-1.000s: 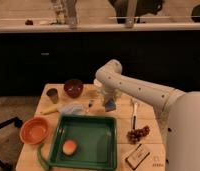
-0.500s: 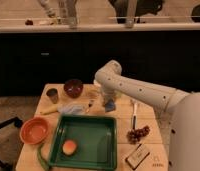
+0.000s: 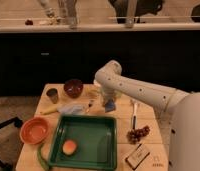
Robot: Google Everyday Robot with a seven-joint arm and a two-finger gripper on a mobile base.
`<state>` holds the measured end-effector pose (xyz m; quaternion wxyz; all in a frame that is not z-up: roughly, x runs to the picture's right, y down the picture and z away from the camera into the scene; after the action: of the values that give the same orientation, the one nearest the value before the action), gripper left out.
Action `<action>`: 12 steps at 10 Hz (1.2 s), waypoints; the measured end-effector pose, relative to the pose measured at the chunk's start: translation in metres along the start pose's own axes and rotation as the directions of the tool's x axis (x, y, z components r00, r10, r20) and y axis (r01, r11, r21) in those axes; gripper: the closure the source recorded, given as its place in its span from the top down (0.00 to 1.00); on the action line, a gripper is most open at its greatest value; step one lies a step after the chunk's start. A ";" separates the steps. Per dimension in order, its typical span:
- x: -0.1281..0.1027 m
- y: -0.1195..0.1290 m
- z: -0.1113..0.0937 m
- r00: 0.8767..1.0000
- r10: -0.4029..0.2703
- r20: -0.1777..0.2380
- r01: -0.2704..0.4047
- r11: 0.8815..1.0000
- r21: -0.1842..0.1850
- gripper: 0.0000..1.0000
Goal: Place sponge in red bowl
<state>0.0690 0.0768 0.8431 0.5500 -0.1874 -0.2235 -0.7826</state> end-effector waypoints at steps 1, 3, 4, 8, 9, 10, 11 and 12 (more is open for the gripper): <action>0.000 0.000 0.000 1.000 -0.004 0.001 0.004 1.000 0.000 0.00; 0.000 -0.011 0.000 0.999 -0.053 0.006 0.053 0.999 -0.008 0.00; 0.004 -0.026 -0.003 0.995 -0.095 0.002 0.095 0.995 -0.012 0.00; 0.022 -0.087 -0.019 0.966 -0.258 -0.013 0.257 0.966 -0.028 0.00; 0.025 -0.097 -0.022 0.958 -0.286 -0.017 0.286 0.958 -0.028 0.00; 0.028 -0.108 -0.027 0.945 -0.326 -0.023 0.325 0.945 -0.030 0.00; 0.029 -0.119 -0.032 0.932 -0.361 -0.024 0.361 0.932 -0.034 0.00; 0.032 -0.133 -0.036 0.918 -0.394 -0.035 0.393 0.919 -0.031 0.00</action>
<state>-0.0684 0.0713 0.8111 0.3837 -0.1291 -0.2360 -0.8834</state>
